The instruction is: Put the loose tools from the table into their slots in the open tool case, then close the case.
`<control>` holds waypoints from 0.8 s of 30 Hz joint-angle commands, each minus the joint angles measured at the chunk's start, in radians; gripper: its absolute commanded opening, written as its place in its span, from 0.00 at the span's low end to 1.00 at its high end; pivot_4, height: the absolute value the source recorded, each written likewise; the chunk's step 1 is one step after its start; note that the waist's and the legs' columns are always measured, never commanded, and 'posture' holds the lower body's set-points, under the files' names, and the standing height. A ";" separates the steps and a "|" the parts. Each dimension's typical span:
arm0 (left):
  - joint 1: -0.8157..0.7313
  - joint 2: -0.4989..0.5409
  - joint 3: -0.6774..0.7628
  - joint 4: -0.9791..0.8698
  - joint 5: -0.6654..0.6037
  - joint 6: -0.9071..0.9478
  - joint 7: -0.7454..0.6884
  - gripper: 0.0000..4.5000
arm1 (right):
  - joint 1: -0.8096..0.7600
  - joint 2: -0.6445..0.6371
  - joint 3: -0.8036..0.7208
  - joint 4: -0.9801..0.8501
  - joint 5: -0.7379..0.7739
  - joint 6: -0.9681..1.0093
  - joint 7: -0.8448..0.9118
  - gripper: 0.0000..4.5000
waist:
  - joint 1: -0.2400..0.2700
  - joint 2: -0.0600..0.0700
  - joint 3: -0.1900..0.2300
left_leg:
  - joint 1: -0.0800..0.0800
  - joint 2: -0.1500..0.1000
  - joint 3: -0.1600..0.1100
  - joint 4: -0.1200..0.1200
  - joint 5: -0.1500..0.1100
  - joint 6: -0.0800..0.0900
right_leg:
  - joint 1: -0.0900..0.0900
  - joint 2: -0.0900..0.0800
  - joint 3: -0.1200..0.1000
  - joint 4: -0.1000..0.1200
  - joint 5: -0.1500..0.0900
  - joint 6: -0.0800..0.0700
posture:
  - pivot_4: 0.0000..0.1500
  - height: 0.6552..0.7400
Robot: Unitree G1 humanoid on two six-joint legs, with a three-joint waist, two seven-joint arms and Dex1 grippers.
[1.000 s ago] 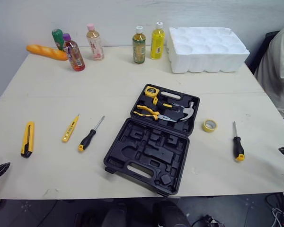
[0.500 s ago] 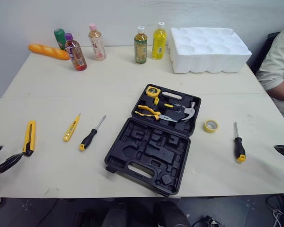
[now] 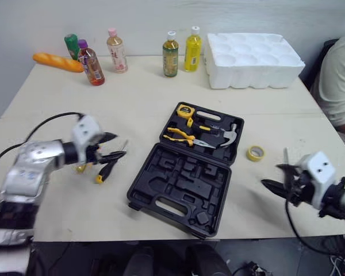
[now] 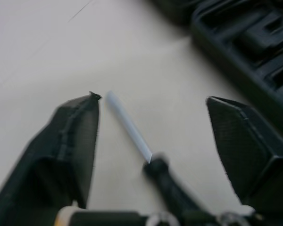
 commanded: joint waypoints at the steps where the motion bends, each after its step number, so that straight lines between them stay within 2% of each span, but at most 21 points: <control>1: -0.095 -0.060 -0.087 0.116 0.098 -0.055 0.016 0.38 | -0.047 0.016 0.062 -0.037 -0.022 0.025 -0.048 0.34 | 0.000 0.000 0.000 | 0.000 0.000 0.000 0.000 0.000 0.000 | 0.000 0.000 0.000 0.000 0.000 0.000 | 1.00 1.00; 4: -0.159 -0.132 -0.113 0.222 0.126 -0.111 0.017 0.07 | -0.086 0.032 0.119 -0.016 -0.056 0.021 -0.081 0.00 | 0.001 -0.001 0.000 | 0.000 0.000 0.000 0.001 0.001 0.000 | 0.000 0.000 0.000 0.001 0.000 0.000 | 1.00 1.00; 5: -0.178 -0.152 -0.115 0.258 0.132 -0.121 0.019 0.01 | -0.094 0.037 0.132 -0.010 -0.063 0.021 -0.088 0.00 | 0.001 -0.001 0.001 | 0.000 0.000 0.000 0.001 0.001 0.000 | 0.000 0.000 0.000 0.002 0.000 0.000 | 1.00 1.00; 14: -0.329 -0.285 -0.147 0.591 0.231 -0.265 0.059 0.01 | -0.144 0.061 0.198 0.040 -0.103 0.011 -0.121 0.00 | 0.010 -0.002 0.001 | -0.002 0.000 -0.001 0.004 0.001 -0.001 | -0.001 0.000 -0.001 0.002 0.000 0.000 | 1.00 1.00; 24: -0.377 -0.372 -0.160 0.687 0.264 -0.326 0.040 0.01 | -0.241 0.107 0.275 0.107 -0.143 0.003 -0.137 0.00 | 0.015 -0.003 0.001 | -0.003 0.000 -0.001 0.005 0.001 -0.001 | -0.004 0.000 -0.001 0.006 0.000 0.000 | 1.00 1.00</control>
